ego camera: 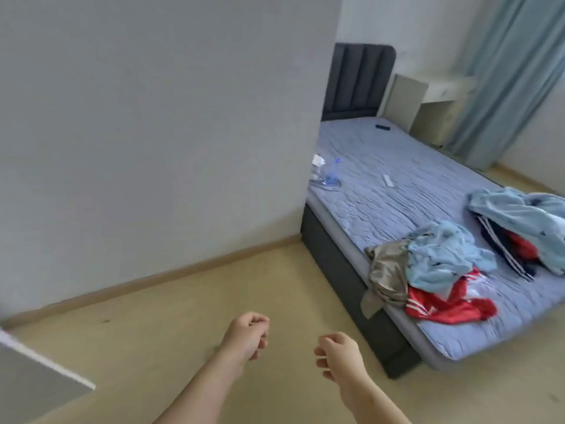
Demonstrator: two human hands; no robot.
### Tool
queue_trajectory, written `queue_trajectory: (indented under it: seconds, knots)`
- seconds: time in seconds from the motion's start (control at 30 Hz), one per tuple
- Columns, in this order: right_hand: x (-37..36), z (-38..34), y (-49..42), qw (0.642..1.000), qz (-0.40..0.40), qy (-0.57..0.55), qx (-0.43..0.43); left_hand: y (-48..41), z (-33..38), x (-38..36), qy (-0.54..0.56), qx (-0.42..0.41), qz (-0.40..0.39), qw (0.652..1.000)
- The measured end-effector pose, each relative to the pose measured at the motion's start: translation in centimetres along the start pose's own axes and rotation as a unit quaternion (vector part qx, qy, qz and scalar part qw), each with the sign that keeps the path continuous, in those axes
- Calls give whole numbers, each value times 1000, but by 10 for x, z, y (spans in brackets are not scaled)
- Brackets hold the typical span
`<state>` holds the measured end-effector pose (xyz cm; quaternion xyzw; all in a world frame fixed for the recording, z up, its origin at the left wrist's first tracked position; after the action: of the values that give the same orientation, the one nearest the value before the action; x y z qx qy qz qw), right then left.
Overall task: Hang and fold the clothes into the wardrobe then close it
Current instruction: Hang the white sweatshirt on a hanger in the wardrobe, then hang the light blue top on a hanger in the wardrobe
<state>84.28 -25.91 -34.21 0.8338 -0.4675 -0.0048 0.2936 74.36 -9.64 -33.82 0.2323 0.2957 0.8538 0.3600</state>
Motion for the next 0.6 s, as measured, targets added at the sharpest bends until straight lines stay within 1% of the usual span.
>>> queue_trajectory:
  seconds: [0.13,0.33,0.43,0.6]
  knots:
    - [112,31,-25,995,81,-50,-34,-16,35,-119,-60,2,-71,996]
    - [232,61,-79,979,155,-116,-71,-55,88,-266,-123,2,-130,984]
    - [286,58,-132,972,172,-136,-81,-90,124,-335,-125,9,-145,982]
    - [370,38,-219,969,181,-132,-102,-147,201,-445,-161,8,-162,974]
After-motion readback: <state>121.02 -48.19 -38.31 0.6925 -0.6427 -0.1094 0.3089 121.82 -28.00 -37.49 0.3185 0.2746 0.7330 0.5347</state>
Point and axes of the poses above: each hand's wrist, its own y-axis away from the middle knuckle, its own x-axis out of the back of the hand, z = x × y, the point moved 6 cm from there along -y, towards the middle knuckle, and after that the axes turned 8 degrees about x, right-handed, at the moved point
